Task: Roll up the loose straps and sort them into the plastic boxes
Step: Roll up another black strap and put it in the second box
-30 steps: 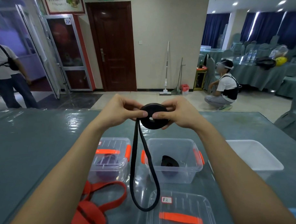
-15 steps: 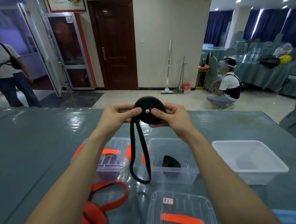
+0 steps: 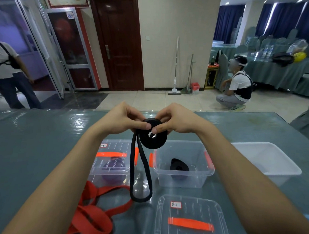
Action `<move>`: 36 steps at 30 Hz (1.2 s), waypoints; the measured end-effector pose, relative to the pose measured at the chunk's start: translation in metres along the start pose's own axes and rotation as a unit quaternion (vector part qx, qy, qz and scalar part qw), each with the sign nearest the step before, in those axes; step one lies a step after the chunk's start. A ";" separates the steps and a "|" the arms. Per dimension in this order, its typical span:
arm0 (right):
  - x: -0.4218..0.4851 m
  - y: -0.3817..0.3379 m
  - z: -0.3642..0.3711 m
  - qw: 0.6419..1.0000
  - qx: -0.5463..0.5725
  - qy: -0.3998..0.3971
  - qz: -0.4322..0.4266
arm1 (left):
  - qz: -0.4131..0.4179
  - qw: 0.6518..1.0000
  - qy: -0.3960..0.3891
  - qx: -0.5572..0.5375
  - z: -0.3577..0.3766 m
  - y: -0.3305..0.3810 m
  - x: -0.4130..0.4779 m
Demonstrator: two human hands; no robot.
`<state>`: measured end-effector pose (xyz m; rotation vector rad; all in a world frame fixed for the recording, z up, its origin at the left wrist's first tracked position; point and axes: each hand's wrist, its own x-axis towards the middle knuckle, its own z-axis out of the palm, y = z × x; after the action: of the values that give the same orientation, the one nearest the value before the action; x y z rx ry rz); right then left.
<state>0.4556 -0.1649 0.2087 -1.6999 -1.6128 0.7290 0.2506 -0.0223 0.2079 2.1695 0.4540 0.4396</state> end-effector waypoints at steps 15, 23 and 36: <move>-0.006 0.022 0.029 0.953 0.229 0.185 -0.075 | -0.012 0.960 0.154 -0.236 0.030 -0.033 -0.022; -0.006 0.023 0.026 0.998 0.009 0.056 -0.004 | -0.055 0.997 0.059 -0.012 0.013 -0.022 -0.016; -0.004 0.031 0.022 0.989 0.070 0.115 -0.061 | 0.000 0.977 0.116 -0.179 0.035 -0.045 -0.030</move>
<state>0.4573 -0.1669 0.1710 -1.5107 -1.4568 0.5498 0.2334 -0.0338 0.1472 1.7783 0.4628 0.7206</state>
